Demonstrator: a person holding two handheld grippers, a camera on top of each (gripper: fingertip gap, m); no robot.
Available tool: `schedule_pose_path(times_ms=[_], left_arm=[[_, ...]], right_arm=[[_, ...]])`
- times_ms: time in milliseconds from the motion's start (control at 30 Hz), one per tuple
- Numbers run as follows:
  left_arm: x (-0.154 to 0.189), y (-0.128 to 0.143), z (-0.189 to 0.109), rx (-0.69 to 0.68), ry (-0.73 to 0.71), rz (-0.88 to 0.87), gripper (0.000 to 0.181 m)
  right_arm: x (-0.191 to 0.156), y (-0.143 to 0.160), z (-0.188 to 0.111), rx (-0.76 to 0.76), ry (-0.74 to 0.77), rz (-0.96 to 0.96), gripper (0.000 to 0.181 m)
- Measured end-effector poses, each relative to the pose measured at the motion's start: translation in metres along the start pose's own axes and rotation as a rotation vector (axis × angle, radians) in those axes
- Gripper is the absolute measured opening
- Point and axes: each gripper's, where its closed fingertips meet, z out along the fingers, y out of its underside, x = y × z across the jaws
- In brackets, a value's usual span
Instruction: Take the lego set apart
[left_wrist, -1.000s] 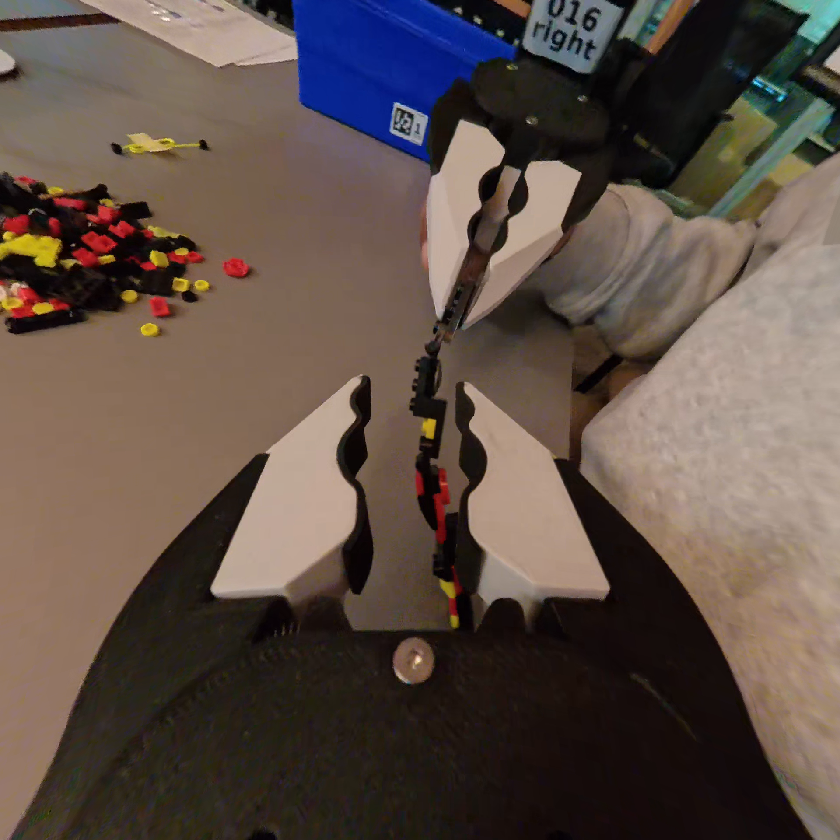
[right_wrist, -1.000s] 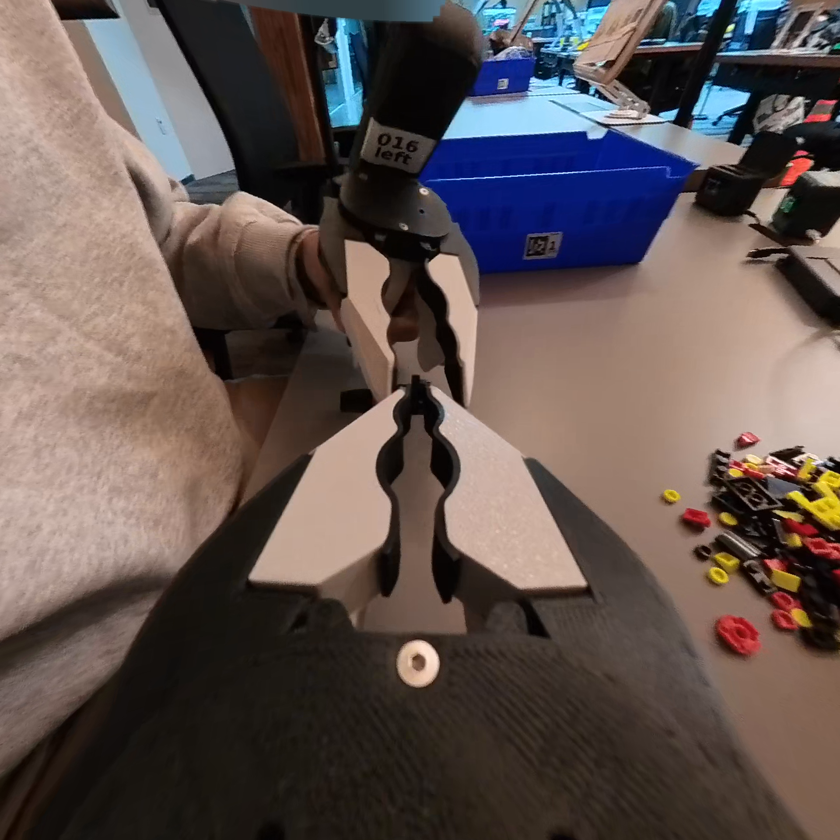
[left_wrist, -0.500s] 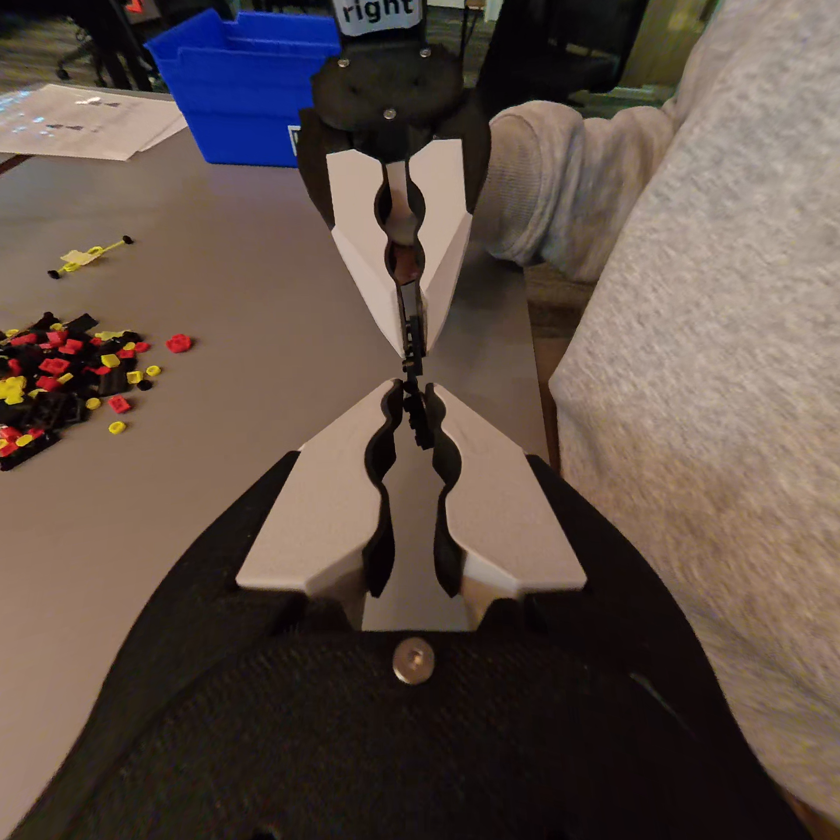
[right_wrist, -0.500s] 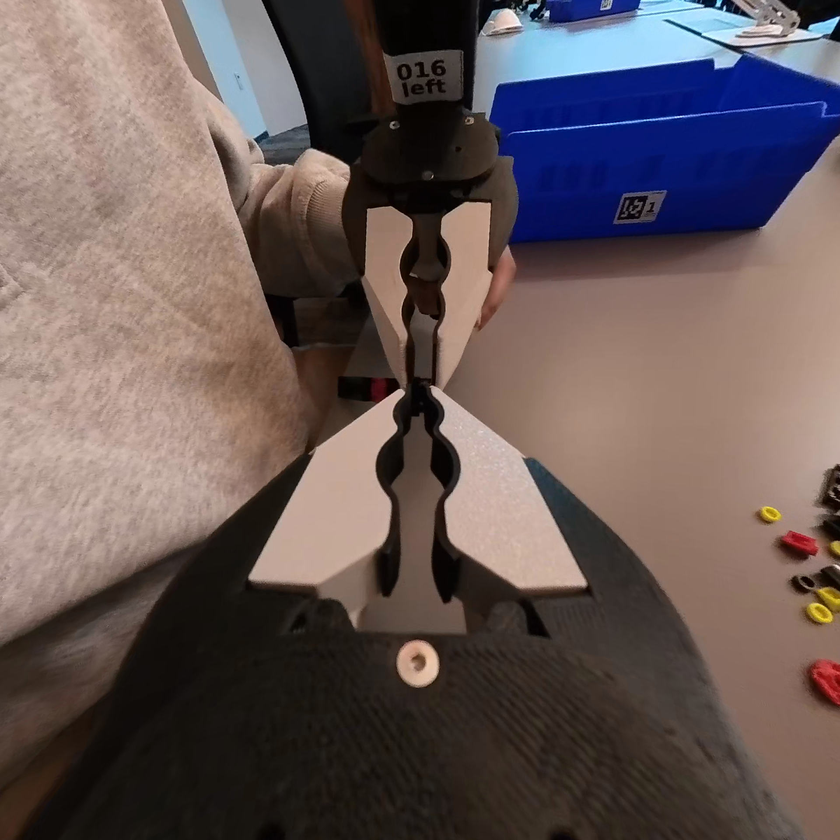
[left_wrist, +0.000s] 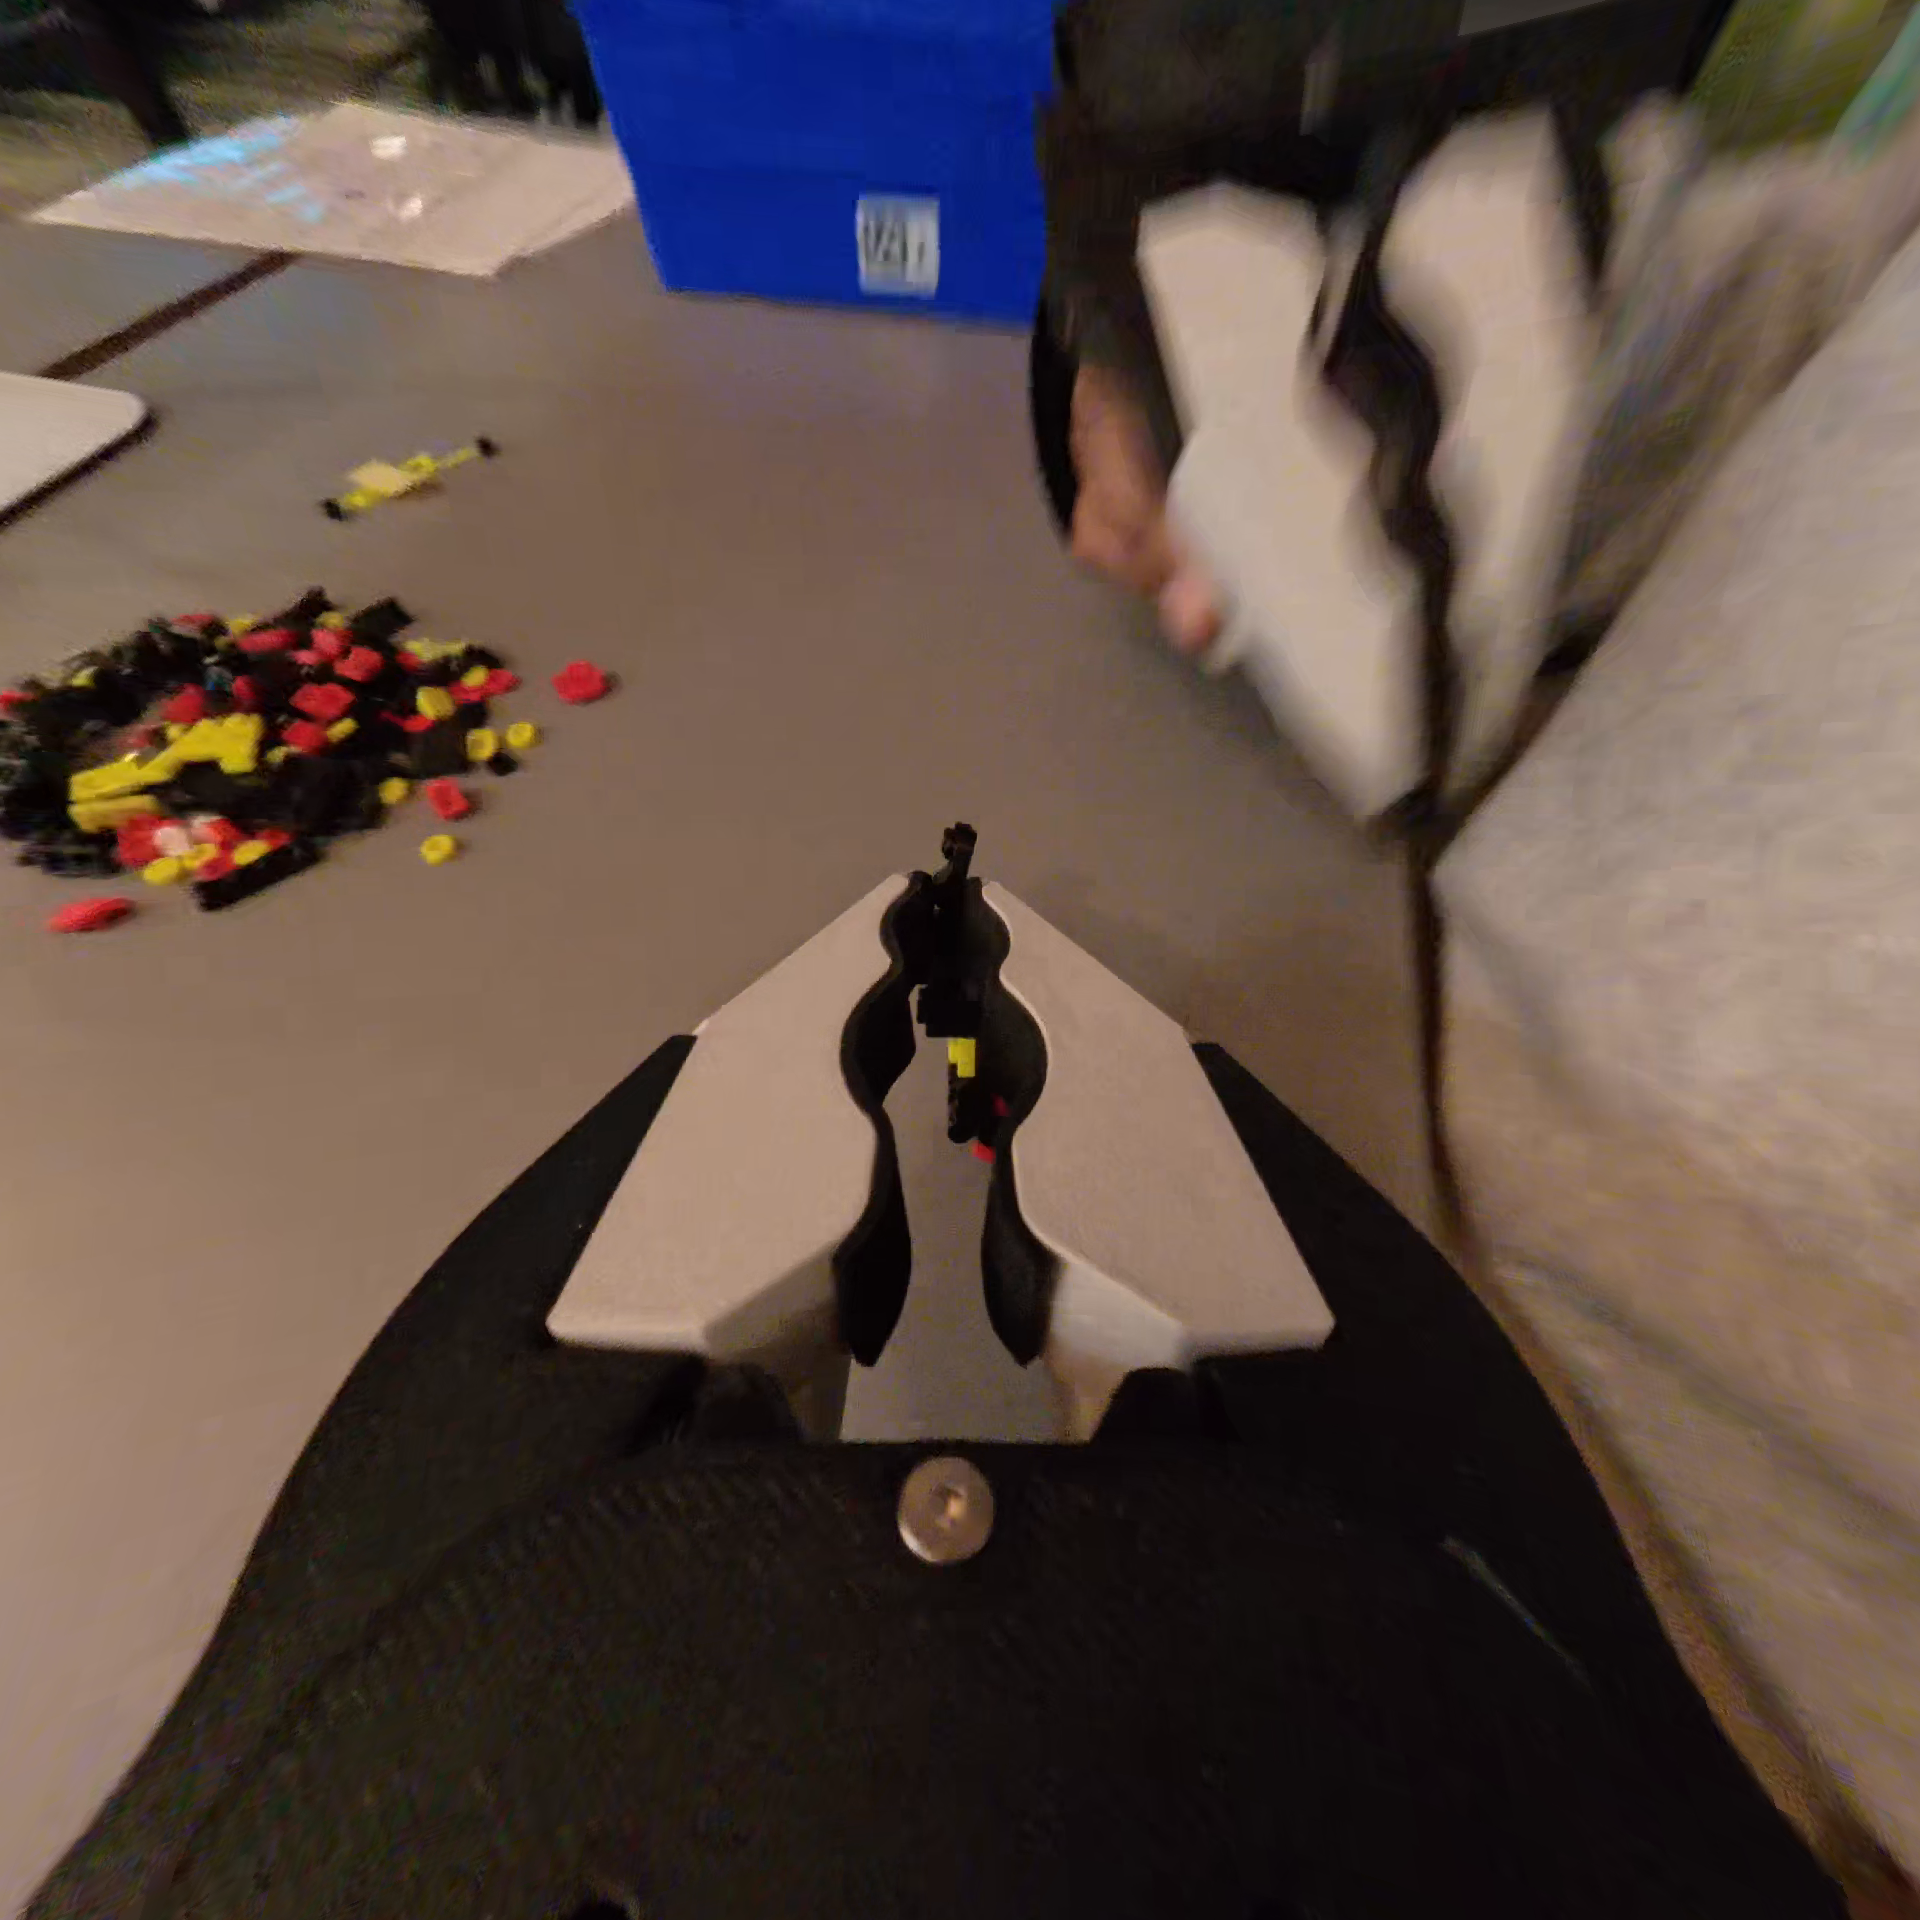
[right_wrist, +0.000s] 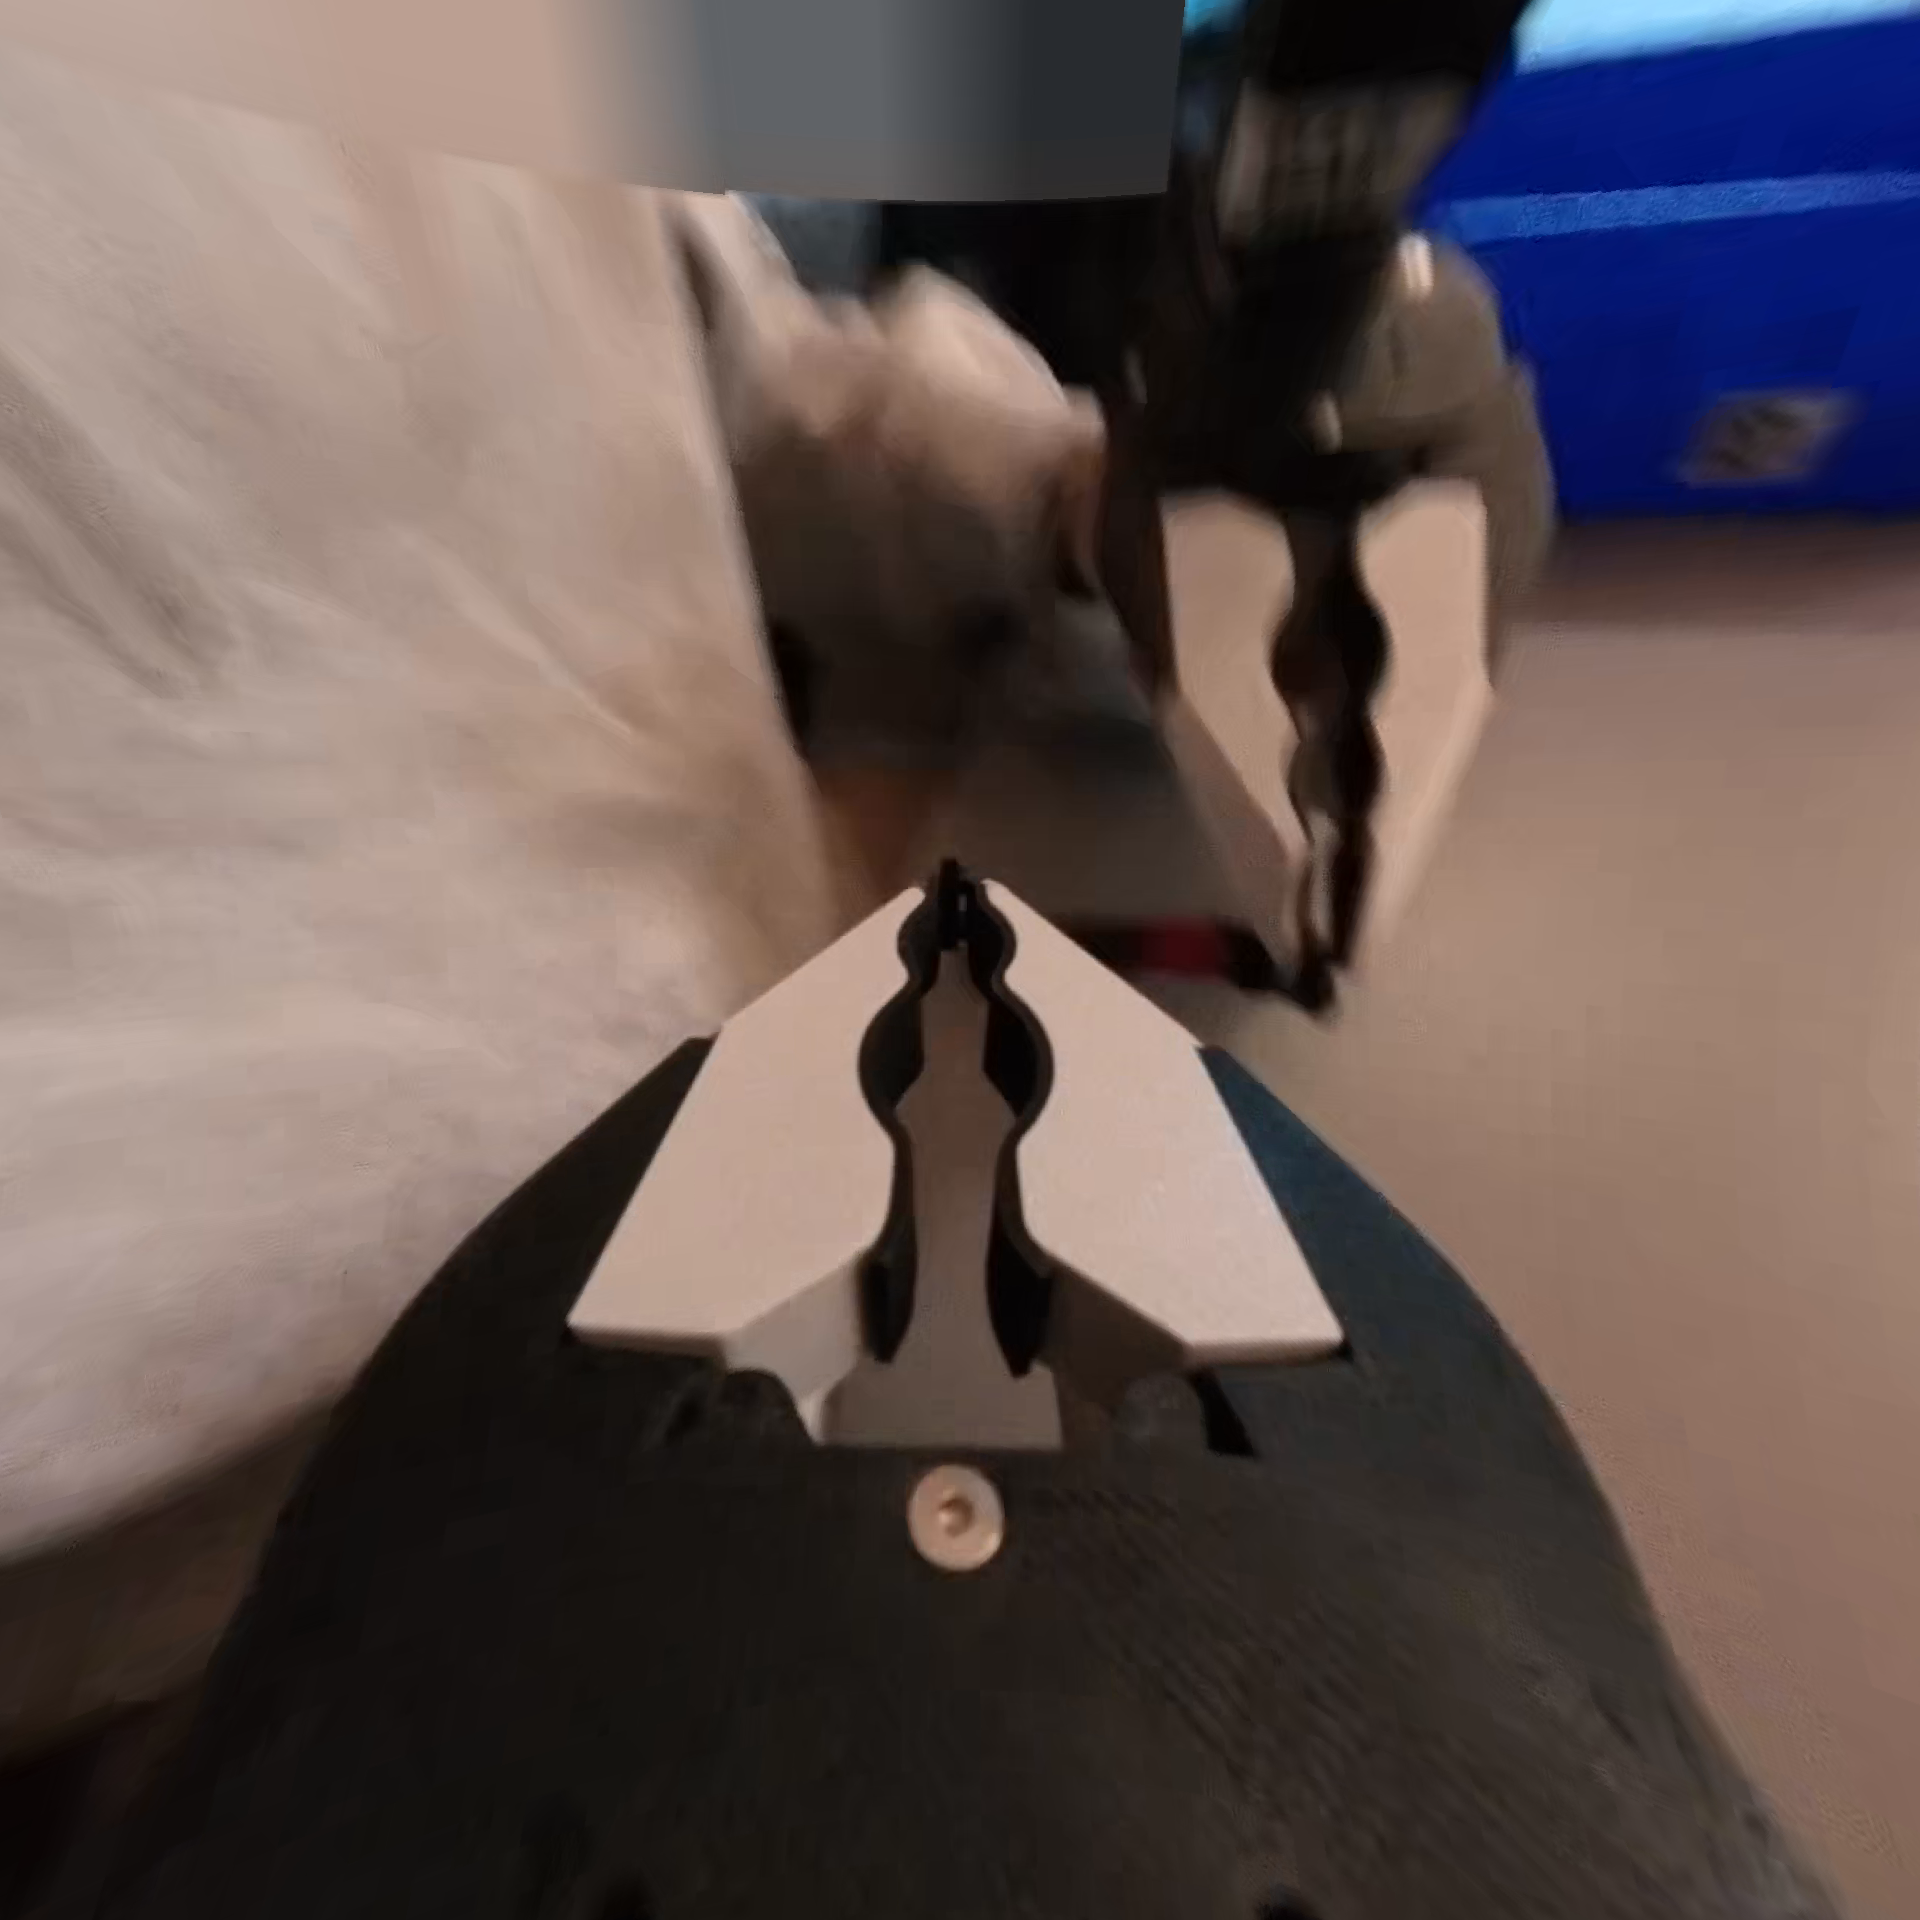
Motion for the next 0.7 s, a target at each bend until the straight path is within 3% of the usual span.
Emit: schedule_pose_path(times_ms=[67,200,333,567,700], left_arm=[[-0.002,-0.012,-0.01,0.062,-0.008,-0.028,0.003],[-0.012,-0.013,-0.013,0.101,-0.036,-0.072,0.003],[-0.021,-0.017,-0.02,0.164,-0.039,-0.137,0.003],[-0.022,-0.014,-0.019,0.165,-0.036,-0.152,0.003],[-0.023,-0.013,-0.016,0.173,-0.031,-0.168,0.003]], right_arm=[[0.024,0.015,-0.008,-0.09,0.16,-0.065,0.002],[0.038,-0.015,-0.04,0.167,0.196,0.016,0.001],[0.048,-0.027,-0.053,0.252,0.299,-0.053,0.001],[0.062,-0.015,-0.049,0.203,0.39,-0.102,0.001],[0.114,0.008,-0.069,0.117,0.624,0.02,0.002]])
